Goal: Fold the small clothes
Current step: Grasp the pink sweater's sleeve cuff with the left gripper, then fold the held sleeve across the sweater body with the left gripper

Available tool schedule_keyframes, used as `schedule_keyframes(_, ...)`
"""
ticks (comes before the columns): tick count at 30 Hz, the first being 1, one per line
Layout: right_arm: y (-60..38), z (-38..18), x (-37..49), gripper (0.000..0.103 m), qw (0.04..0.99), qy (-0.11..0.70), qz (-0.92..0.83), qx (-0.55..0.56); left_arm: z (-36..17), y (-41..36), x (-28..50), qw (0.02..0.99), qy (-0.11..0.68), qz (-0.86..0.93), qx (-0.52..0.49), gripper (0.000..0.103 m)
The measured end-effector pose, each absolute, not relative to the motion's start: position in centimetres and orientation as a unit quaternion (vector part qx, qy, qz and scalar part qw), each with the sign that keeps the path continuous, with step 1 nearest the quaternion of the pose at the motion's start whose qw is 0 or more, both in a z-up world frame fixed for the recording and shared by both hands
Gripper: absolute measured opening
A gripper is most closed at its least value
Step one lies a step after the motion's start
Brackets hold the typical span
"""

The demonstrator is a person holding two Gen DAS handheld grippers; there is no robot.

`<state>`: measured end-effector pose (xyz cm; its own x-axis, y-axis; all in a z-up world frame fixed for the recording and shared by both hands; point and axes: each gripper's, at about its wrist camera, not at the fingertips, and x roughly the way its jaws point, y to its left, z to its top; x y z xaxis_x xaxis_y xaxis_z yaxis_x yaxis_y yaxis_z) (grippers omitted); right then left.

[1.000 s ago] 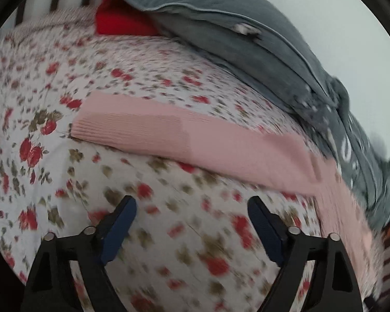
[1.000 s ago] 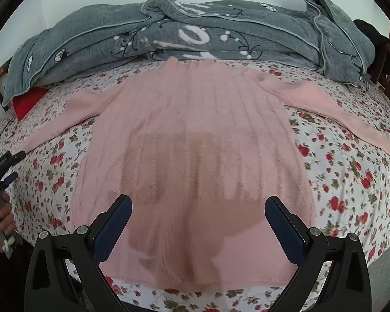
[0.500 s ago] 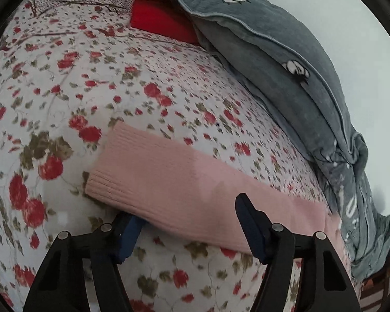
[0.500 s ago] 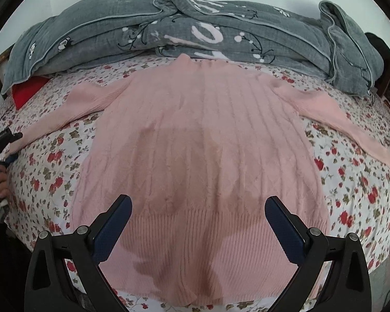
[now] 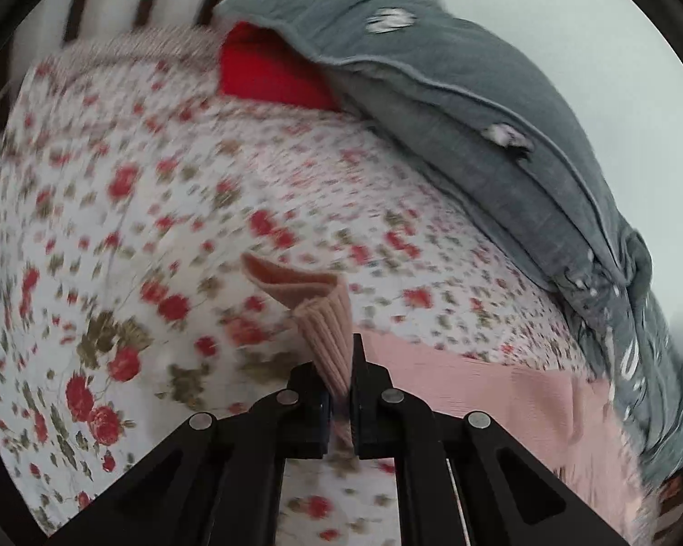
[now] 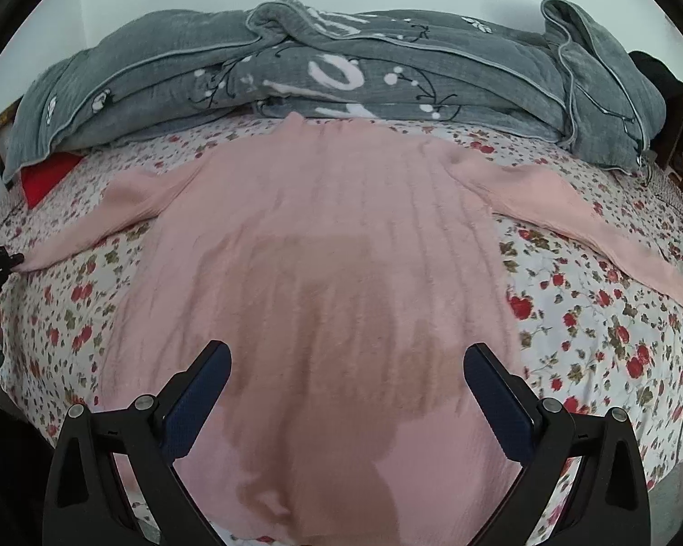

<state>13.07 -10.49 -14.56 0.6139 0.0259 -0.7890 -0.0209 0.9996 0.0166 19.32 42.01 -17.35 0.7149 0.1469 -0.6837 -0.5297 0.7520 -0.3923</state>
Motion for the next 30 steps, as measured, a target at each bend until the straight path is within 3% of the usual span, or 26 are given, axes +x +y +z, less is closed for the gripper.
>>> schedule_keyframes(8, -15.2, -13.6, 13.5, 0.101, 0.910, 0.415, -0.006, -0.002, -9.5, 30.8, 23.8, 0.926, 0.297, 0.118, -0.203, 0.006)
schedule_keyframes(18, -24.4, -13.1, 12.9, 0.101, 0.913, 0.402, -0.052, 0.037, -4.1, 5.1, 31.6, 0.950, 0.300, -0.047, -0.069, 0.006)
schedule_keyframes(23, -28.5, -13.5, 12.3, 0.101, 0.911, 0.400, -0.082, 0.060, -7.7, -8.9, 33.3, 0.935, 0.328, -0.138, -0.004, 0.007)
schedule_keyframes(30, -30.8, -14.3, 13.1, 0.101, 0.903, 0.415, -0.083, 0.075, -17.3, -17.5, 33.6, 0.891, 0.415, -0.184, 0.026, 0.009)
